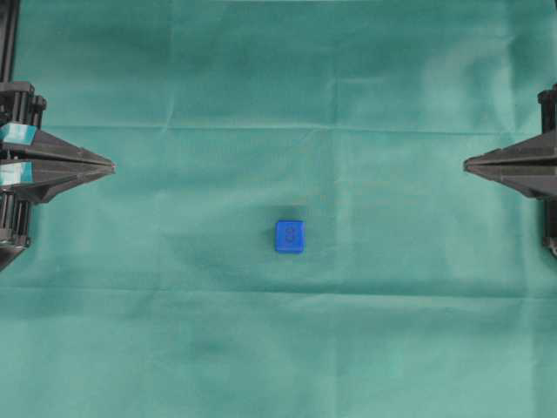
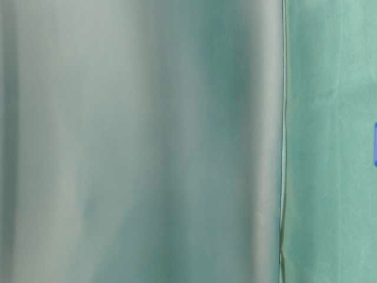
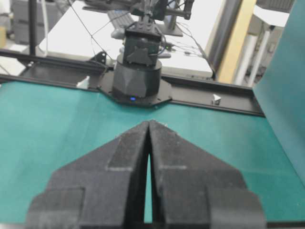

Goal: Handover the blue block to the right arm after grasping it with the left arm, then place it in the designated position.
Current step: 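Open the left gripper and start moving it toward the blue cube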

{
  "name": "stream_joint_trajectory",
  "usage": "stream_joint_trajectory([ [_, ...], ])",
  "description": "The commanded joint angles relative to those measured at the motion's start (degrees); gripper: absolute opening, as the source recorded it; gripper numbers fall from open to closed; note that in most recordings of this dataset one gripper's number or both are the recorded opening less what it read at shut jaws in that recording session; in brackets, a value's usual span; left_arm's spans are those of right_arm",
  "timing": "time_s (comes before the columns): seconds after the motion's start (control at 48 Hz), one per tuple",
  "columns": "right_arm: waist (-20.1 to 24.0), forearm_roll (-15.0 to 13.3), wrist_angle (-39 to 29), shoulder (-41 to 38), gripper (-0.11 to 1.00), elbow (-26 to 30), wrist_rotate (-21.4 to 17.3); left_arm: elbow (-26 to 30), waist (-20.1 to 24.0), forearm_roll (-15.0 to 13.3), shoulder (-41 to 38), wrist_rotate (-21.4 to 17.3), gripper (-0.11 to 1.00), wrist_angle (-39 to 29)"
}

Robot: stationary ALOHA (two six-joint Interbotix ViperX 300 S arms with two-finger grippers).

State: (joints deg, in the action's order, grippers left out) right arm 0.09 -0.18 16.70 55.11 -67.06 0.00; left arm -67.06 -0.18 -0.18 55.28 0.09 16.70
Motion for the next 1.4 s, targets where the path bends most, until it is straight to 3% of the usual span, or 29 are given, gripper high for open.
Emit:
stream_joint_trajectory([
  [0.0, 0.26, 0.35, -0.26, -0.44, 0.0, 0.7, -0.79, 1.67, -0.09, 0.09, -0.44, 0.18, 0.02, -3.43],
  [0.146, 0.26, 0.53, -6.86, -1.32, 0.0, 2.81, -2.55, 3.25, -0.44, 0.09, -0.62, 0.0, 0.02, -6.94],
  [0.688, -0.09, 0.53, -9.93, -1.76, 0.0, 3.69, -3.69, 3.87, -0.44, 0.09, -0.97, -0.44, 0.02, -8.0],
  [0.772, -0.09, 0.53, -9.93, -1.76, 0.0, 3.69, -3.78, 3.96, -0.35, 0.09, -0.97, -0.44, 0.11, -8.0],
  [0.876, -0.18, 0.44, -9.93, -1.76, 0.01, 3.78, -4.48, 3.87, -0.44, 0.09, -0.88, -0.35, 0.37, -8.09],
  [0.98, -0.35, 0.44, -9.93, -1.76, 0.22, 4.04, -6.06, 3.87, -0.44, 0.09, -0.97, -0.18, 0.67, -8.88],
  [1.105, -1.14, 0.44, -10.11, -2.02, 0.6, 4.04, -6.5, 3.87, -0.35, 0.09, -0.88, 0.53, 0.95, -9.67],
  [1.23, -1.93, 0.44, -10.37, -2.46, 0.89, 4.13, -6.68, 3.87, -0.44, 0.09, -0.97, 0.88, 0.99, -9.93],
  [1.376, -2.11, 0.44, -10.37, -2.55, 0.94, 4.31, -6.77, 3.96, -0.44, 0.09, -0.88, 0.88, 0.99, -9.93],
])
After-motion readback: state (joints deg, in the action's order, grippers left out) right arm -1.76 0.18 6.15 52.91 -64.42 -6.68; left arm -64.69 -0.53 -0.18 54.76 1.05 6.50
